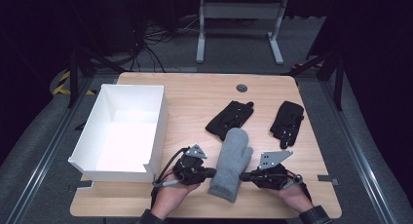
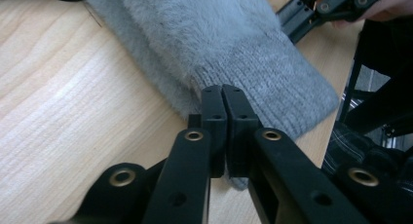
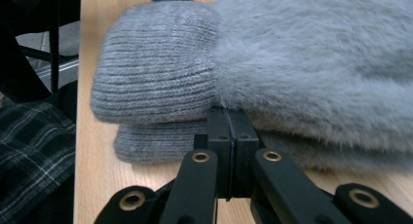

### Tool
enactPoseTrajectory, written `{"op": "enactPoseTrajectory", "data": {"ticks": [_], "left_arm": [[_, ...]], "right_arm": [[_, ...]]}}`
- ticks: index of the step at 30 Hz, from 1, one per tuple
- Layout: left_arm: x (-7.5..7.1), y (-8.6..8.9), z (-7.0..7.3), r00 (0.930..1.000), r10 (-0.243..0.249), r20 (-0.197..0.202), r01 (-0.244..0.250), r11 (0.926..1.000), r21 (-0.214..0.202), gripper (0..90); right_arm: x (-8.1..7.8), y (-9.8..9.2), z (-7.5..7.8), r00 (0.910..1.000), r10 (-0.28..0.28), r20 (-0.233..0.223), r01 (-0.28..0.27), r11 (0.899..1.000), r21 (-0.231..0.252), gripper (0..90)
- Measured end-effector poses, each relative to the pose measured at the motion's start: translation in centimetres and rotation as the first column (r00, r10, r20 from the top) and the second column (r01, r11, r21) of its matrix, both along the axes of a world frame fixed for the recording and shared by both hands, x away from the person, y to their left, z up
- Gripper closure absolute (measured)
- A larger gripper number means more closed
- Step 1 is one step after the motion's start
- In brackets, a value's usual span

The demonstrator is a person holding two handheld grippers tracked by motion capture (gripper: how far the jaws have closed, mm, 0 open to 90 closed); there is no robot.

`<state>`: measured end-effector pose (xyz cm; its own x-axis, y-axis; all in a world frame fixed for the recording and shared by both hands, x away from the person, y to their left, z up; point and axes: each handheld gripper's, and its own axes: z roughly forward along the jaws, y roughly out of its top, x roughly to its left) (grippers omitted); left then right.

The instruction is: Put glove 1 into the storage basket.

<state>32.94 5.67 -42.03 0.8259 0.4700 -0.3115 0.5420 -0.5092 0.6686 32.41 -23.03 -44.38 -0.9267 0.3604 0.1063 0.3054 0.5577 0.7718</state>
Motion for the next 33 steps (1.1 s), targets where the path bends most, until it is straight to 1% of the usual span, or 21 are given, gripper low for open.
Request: {"op": "enactPoseTrajectory", "data": {"ticks": [1,3,6,8,10,11,12,13,14,15,16,17,19,21,22,24,26,27,30,31,33], "left_arm": [[0.1,0.1,0.1,0.9999,0.012,0.008,-0.012,0.9999,-0.008,80.8],[0.4,0.3,0.3,0.9995,0.024,0.02,-0.023,0.9996,-0.019,74.6],[0.9,0.1,0.6,0.9989,0.032,0.034,-0.031,0.9994,-0.016,62.5],[1.5,-0.2,0.8,0.9981,0.037,0.05,-0.036,0.9992,-0.015,53.4],[2.1,-0.6,1.0,0.9975,0.036,0.061,-0.035,0.9993,-0.017,44.7],[2.1,-0.6,1.0,0.9975,0.036,0.061,-0.035,0.9993,-0.017,41.7],[2.4,-0.8,1.2,0.997,0.035,0.069,-0.034,0.9993,-0.018,41.7],[3.0,-1.4,1.3,0.9959,0.027,0.086,-0.026,0.9995,-0.017,34.5],[3.0,-1.4,1.3,0.9959,0.027,0.086,-0.026,0.9995,-0.017,31.8],[3.3,-1.8,1.3,0.9945,0.024,0.102,-0.023,0.9996,-0.014,31.8],[3.6,-2.1,1.3,0.9941,0.021,0.106,-0.02,0.9998,-0.008,27.9],[3.9,-2.4,1.3,0.9935,0.018,0.112,-0.017,0.9998,-0.01,26.0],[4.5,-3.0,1.2,0.9932,0.011,0.116,-0.01,0.9999,-0.009,20.9],[5.1,-3.6,1.1,0.9921,0.009,0.125,-0.009,1.0,-0.004,16.7],[5.4,-4.0,1.1,0.9916,0.005,0.129,-0.006,1.0,0.003,15.8],[5.8,-4.5,1.1,0.9915,-0.001,0.13,0.001,1.0,0.002,14.0],[6.3,-5.2,0.8,0.9905,-0.007,0.137,0.005,0.9998,0.017,12.4],[6.4,-5.5,0.7,0.9905,-0.009,0.138,0.006,0.9997,0.022,11.4],[6.7,-6.1,0.3,0.9903,-0.008,0.139,0.002,0.9992,0.04,9.8],[6.9,-6.4,-0.1,0.9914,-0.006,0.131,-0.001,0.9986,0.053,9.4],[7.0,-6.6,-0.3,0.9921,-0.009,0.125,0.002,0.9984,0.056,8.0]], "right_arm": [[0.0,-0.4,0.1,0.9999,-0.009,0.006,0.009,1.0,-0.003,88.4],[0.1,-1.1,0.2,0.9996,-0.025,0.008,0.025,1.0,0.004,87.5],[0.4,-2.4,0.4,0.9974,-0.069,0.018,0.069,0.998,0.01,84.2],[0.7,-3.2,0.5,0.9942,-0.104,0.026,0.104,0.995,0.009,78.4],[1.0,-3.9,0.4,0.9903,-0.134,0.036,0.134,0.991,-0.003,70.8],[1.0,-3.9,0.4,0.9903,-0.134,0.036,0.134,0.991,-0.003,70.8],[1.2,-4.2,0.3,0.9878,-0.152,0.035,0.152,0.988,-0.014,67.4],[1.5,-4.8,-0.1,0.9825,-0.181,0.046,0.183,0.982,-0.043,56.9],[1.5,-4.8,-0.1,0.9825,-0.181,0.046,0.183,0.982,-0.043,56.9],[1.6,-4.9,-0.3,0.9804,-0.19,0.05,0.193,0.98,-0.056,53.8],[1.8,-5.1,-0.5,0.9782,-0.202,0.049,0.205,0.976,-0.069,49.3],[2.0,-5.3,-0.6,0.9761,-0.211,0.052,0.214,0.974,-0.076,45.5],[2.2,-5.5,-0.9,0.9723,-0.226,0.058,0.231,0.969,-0.09,39.5],[2.3,-5.5,-1.1,0.9698,-0.232,0.075,0.239,0.965,-0.104,33.3],[2.4,-5.6,-1.2,0.9683,-0.238,0.076,0.246,0.963,-0.111,30.9],[2.7,-5.6,-1.6,0.9677,-0.242,0.07,0.249,0.961,-0.121,25.6],[2.9,-5.7,-1.9,0.9687,-0.241,0.058,0.247,0.959,-0.135,22.9],[3.0,-5.6,-2.1,0.9686,-0.241,0.061,0.247,0.958,-0.143,21.2],[2.9,-5.5,-2.1,0.9679,-0.24,0.075,0.249,0.957,-0.151,20.0],[2.9,-5.5,-2.2,0.968,-0.238,0.078,0.248,0.957,-0.153,19.0],[2.9,-5.4,-2.3,0.9679,-0.237,0.082,0.248,0.957,-0.15,17.9]]}}
